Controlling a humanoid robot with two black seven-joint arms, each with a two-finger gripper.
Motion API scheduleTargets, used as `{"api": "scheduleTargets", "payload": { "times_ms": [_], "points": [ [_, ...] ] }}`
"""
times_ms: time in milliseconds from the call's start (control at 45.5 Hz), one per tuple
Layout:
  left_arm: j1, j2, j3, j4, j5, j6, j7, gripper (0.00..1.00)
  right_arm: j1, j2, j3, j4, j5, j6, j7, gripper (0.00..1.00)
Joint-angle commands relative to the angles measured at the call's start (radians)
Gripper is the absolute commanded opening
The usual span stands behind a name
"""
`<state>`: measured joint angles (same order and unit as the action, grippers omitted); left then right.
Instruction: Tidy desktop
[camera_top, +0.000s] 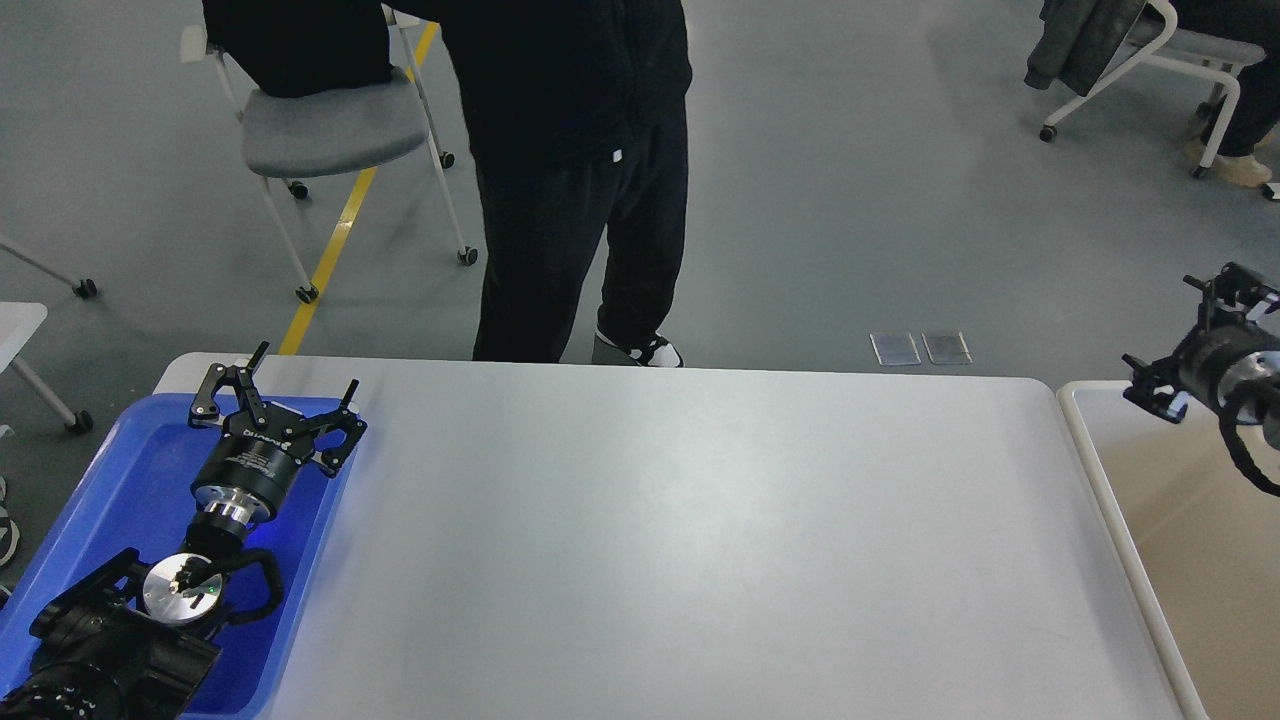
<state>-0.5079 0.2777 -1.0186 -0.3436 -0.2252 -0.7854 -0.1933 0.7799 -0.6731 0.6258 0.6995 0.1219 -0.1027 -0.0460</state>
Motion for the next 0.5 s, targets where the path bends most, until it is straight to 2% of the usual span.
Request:
{"api": "scheduleTargets", "payload": {
  "times_ms": [0,88,176,220,263,483],
  "points": [
    [0.000,0.000,0.000,0.000,0.000,0.000,0.000,1.00,0.001,0.033,0.063,0.069,0.105,0.179,0.001,1.00],
    [0.002,0.000,0.000,0.000,0.000,0.000,0.000,1.00,-0.011,0.046,0.063,0.069,0.146,0.319,0.014,1.00],
    [0.000,0.000,0.000,0.000,0.000,0.000,0.000,1.00,-0.054,0.049,0.061,0.057,0.196,0.610,0.055,1.00],
    [0.000,0.000,0.000,0.000,0.000,0.000,0.000,1.00,-0.065,0.061,0.054,0.051,0.205,0.711,0.077,1.00],
    [0.002,0.000,0.000,0.000,0.000,0.000,0.000,1.00,-0.068,0.082,0.052,0.051,0.205,0.716,0.081,1.00],
    [0.000,0.000,0.000,0.000,0.000,0.000,0.000,1.00,-0.071,0.196,0.048,0.006,0.202,0.614,0.081,1.00]
  ]
}}
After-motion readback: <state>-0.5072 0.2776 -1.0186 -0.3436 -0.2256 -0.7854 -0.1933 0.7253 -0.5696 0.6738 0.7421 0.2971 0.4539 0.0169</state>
